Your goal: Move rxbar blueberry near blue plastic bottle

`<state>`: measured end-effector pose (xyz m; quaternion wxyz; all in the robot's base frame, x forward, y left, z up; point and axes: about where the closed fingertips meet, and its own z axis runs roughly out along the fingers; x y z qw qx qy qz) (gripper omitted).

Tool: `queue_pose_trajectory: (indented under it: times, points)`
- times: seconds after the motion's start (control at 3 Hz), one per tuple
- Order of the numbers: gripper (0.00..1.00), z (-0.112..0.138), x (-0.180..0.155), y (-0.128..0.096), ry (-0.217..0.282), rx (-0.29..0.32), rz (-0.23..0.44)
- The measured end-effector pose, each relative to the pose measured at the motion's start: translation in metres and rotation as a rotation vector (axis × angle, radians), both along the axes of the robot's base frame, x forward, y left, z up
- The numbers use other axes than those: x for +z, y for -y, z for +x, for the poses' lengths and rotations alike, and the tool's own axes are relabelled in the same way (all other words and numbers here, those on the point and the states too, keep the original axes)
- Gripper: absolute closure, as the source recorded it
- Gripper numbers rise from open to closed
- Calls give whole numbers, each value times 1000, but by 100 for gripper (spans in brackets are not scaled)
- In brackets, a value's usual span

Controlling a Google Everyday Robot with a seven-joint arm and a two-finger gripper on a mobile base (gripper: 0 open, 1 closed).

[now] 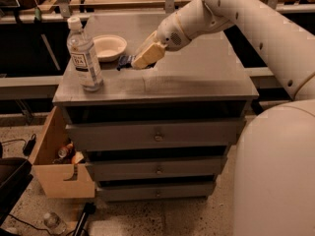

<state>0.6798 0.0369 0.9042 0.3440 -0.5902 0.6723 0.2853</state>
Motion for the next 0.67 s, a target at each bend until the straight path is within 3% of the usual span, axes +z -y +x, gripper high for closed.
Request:
queue_pose_trajectory:
  times: [0.67]
  points:
    - [31,-1,-4,-5,-9,10,-1]
